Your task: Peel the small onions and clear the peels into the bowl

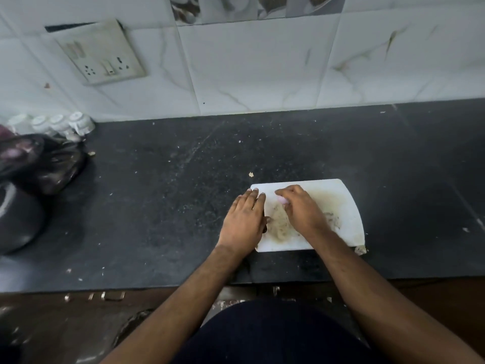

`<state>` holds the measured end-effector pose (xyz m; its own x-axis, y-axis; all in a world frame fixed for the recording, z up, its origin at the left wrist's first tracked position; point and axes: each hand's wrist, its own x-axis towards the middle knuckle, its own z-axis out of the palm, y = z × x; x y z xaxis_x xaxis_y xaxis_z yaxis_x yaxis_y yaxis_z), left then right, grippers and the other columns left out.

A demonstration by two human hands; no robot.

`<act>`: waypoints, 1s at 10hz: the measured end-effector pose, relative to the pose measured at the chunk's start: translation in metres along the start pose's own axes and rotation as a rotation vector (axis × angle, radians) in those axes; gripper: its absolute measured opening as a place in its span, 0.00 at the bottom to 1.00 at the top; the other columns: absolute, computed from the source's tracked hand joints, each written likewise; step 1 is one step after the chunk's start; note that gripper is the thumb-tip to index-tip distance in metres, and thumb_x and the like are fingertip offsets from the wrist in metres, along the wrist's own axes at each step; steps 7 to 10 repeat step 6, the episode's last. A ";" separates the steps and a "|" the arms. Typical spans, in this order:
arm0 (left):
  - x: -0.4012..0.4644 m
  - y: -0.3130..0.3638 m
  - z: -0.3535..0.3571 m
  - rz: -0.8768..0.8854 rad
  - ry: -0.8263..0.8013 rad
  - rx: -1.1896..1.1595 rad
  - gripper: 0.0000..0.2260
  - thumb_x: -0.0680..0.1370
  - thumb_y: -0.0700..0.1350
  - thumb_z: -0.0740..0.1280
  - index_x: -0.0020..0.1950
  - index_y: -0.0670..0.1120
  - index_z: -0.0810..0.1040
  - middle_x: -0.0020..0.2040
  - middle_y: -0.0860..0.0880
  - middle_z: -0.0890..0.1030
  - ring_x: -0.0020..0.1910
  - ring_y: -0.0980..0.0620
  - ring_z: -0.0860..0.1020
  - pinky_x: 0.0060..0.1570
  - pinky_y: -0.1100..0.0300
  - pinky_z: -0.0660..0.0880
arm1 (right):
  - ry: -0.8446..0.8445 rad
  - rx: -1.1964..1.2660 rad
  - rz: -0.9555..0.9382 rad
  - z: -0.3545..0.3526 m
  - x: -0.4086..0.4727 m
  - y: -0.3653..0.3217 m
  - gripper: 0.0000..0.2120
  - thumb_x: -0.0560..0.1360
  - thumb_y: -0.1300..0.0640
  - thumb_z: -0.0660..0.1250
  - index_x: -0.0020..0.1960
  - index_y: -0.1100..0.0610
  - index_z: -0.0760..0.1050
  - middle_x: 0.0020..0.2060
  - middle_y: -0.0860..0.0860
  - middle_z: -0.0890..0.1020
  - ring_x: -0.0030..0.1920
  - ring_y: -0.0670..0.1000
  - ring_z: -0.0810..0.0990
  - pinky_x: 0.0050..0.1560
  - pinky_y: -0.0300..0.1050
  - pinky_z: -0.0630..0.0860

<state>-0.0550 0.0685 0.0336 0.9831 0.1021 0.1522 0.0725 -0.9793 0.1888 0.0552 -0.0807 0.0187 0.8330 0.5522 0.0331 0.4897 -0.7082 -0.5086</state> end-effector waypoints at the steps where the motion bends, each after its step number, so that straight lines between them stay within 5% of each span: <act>1: 0.003 -0.006 0.002 0.035 -0.019 -0.024 0.29 0.83 0.53 0.65 0.79 0.40 0.64 0.79 0.40 0.66 0.79 0.42 0.63 0.79 0.50 0.55 | 0.102 0.009 0.120 -0.002 -0.005 -0.001 0.20 0.77 0.59 0.69 0.69 0.52 0.73 0.58 0.52 0.76 0.56 0.55 0.78 0.54 0.54 0.80; 3: 0.010 -0.009 0.016 0.067 -0.077 -0.066 0.28 0.83 0.52 0.64 0.80 0.41 0.62 0.80 0.41 0.64 0.80 0.43 0.61 0.79 0.50 0.54 | 0.154 -0.155 0.231 -0.003 -0.031 0.001 0.17 0.76 0.51 0.70 0.62 0.55 0.72 0.53 0.54 0.77 0.51 0.54 0.79 0.46 0.51 0.81; 6: 0.023 0.000 0.021 0.141 -0.033 -0.006 0.28 0.82 0.49 0.67 0.78 0.40 0.64 0.78 0.39 0.67 0.78 0.41 0.65 0.79 0.47 0.59 | 0.096 -0.199 0.227 -0.008 -0.037 0.002 0.29 0.74 0.43 0.72 0.69 0.55 0.68 0.61 0.53 0.74 0.55 0.54 0.79 0.49 0.51 0.81; 10: 0.023 0.000 0.021 0.141 -0.033 -0.006 0.28 0.82 0.49 0.67 0.78 0.40 0.64 0.78 0.39 0.67 0.78 0.41 0.65 0.79 0.47 0.59 | 0.096 -0.199 0.227 -0.008 -0.037 0.002 0.29 0.74 0.43 0.72 0.69 0.55 0.68 0.61 0.53 0.74 0.55 0.54 0.79 0.49 0.51 0.81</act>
